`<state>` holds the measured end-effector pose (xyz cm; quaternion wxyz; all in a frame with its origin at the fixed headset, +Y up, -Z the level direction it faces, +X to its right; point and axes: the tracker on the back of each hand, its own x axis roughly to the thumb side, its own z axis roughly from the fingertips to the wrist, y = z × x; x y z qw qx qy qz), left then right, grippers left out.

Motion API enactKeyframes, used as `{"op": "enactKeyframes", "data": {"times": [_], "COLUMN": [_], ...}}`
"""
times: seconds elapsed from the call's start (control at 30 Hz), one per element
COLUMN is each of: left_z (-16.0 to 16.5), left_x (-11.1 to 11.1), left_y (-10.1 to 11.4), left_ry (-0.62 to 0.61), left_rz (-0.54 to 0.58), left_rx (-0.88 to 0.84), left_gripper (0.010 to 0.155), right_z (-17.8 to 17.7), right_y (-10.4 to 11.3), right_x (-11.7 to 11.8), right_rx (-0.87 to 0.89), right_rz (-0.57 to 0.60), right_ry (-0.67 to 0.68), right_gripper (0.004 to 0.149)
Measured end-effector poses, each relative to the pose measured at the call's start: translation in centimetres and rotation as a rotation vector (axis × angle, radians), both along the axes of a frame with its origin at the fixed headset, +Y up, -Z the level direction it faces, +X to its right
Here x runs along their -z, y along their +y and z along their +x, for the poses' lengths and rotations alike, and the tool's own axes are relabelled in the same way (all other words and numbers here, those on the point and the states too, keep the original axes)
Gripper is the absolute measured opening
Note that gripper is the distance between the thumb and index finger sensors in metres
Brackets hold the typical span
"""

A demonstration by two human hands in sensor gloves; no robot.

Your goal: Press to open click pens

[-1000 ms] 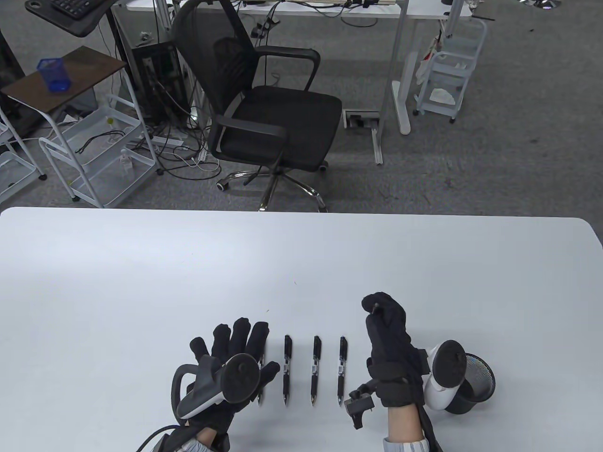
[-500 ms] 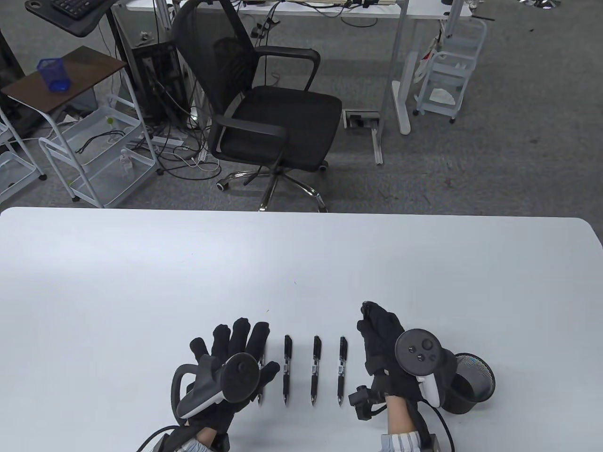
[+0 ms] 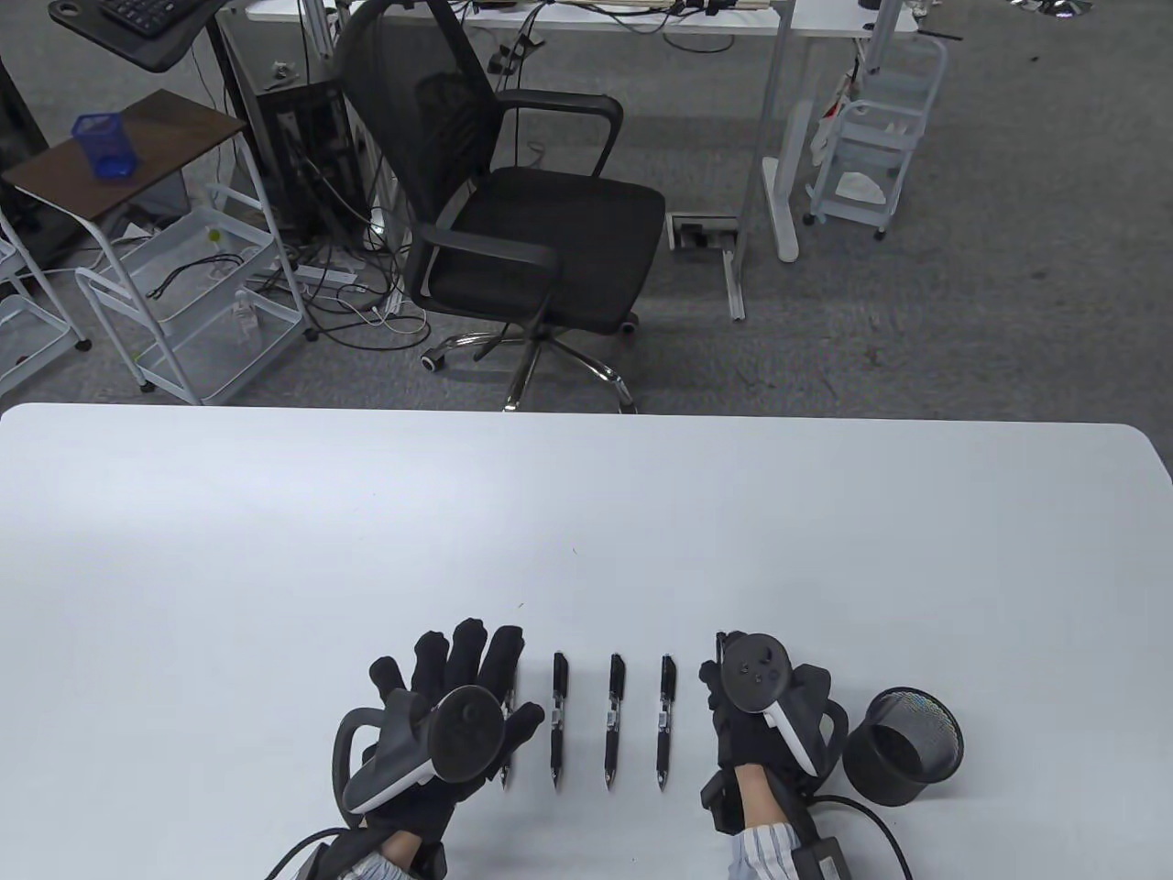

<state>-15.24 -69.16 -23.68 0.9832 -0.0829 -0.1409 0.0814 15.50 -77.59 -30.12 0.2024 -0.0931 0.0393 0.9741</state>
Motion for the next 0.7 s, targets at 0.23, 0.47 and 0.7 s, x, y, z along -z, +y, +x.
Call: {"op": "enactKeyframes", "data": {"times": [0.23, 0.47, 0.7], "left_z": [0.1, 0.1, 0.2], "left_x": [0.0, 0.1, 0.1], "left_y": [-0.1, -0.1, -0.2], "left_ry": [-0.002, 0.0, -0.003], "left_rz": [-0.005, -0.007, -0.013], "left_rx": [0.007, 0.007, 0.011], "left_gripper": [0.073, 0.073, 0.073], "right_z": [-0.5, -0.7, -0.7], "right_y": [-2.0, -2.8, -3.1], "right_x": [0.5, 0.6, 0.7], "right_rx": [-0.086, -0.144, -0.162], "right_rz": [-0.044, -0.078, -0.121], "right_ry": [-0.01, -0.02, -0.027], "right_gripper": [0.058, 0.058, 0.058]}}
